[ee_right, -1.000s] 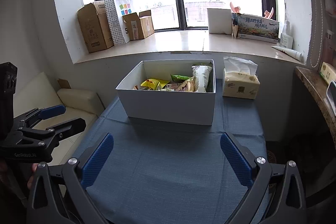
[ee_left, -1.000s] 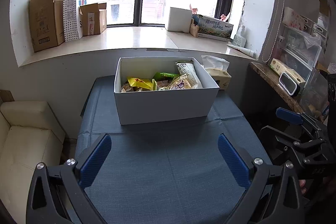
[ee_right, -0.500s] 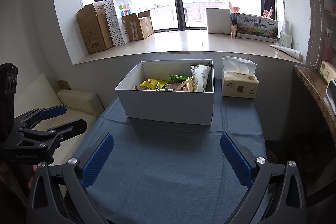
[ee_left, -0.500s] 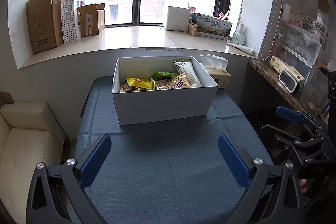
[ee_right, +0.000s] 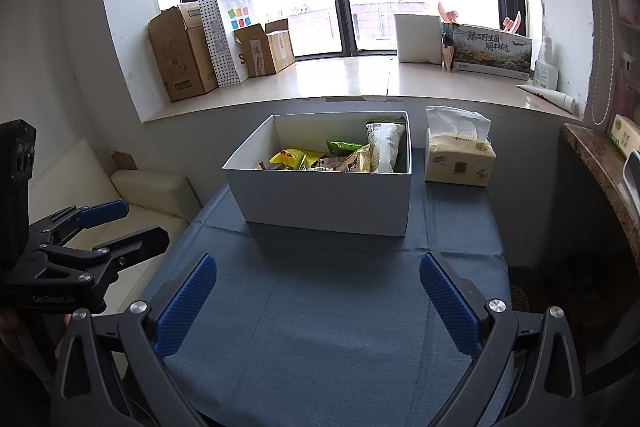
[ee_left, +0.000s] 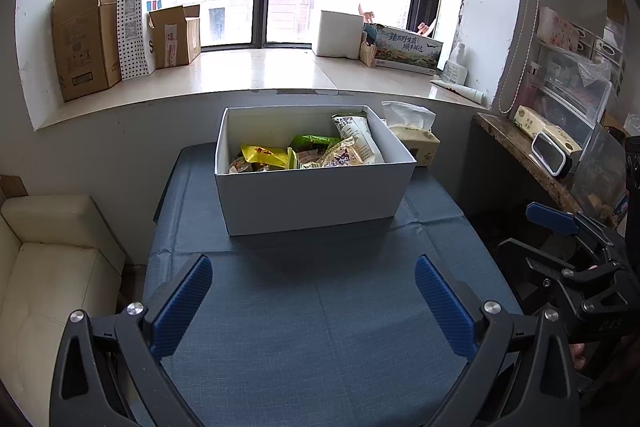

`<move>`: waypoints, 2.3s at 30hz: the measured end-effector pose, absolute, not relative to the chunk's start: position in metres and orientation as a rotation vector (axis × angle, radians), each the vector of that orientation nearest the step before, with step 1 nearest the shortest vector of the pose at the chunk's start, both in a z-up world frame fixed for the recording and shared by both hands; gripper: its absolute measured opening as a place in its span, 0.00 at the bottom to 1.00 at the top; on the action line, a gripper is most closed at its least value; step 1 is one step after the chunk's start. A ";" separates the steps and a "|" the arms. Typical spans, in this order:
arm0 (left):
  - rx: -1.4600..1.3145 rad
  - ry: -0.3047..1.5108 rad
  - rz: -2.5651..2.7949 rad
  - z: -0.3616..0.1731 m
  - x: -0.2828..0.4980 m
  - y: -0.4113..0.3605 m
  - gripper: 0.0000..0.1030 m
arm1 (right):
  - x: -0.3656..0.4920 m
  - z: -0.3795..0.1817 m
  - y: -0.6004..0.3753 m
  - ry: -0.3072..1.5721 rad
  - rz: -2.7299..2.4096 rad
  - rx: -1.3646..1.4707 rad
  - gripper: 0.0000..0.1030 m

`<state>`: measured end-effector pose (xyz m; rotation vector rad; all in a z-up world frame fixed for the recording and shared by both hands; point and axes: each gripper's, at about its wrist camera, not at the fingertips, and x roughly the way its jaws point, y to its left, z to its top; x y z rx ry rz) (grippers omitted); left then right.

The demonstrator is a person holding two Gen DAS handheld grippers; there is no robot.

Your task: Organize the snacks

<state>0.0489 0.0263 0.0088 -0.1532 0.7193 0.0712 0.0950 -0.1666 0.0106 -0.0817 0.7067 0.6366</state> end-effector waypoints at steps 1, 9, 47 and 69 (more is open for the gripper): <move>-0.153 0.719 0.071 0.009 0.049 0.026 1.00 | 0.095 0.011 -0.167 0.706 0.635 -0.081 1.00; -0.152 0.720 0.071 0.008 0.049 0.026 1.00 | 0.095 0.010 -0.167 0.705 0.636 -0.079 1.00; -0.152 0.736 0.065 0.003 0.050 0.027 1.00 | 0.093 0.007 -0.164 0.715 0.654 -0.079 1.00; -0.148 0.738 0.063 0.003 0.049 0.028 1.00 | 0.093 0.006 -0.165 0.716 0.658 -0.080 1.00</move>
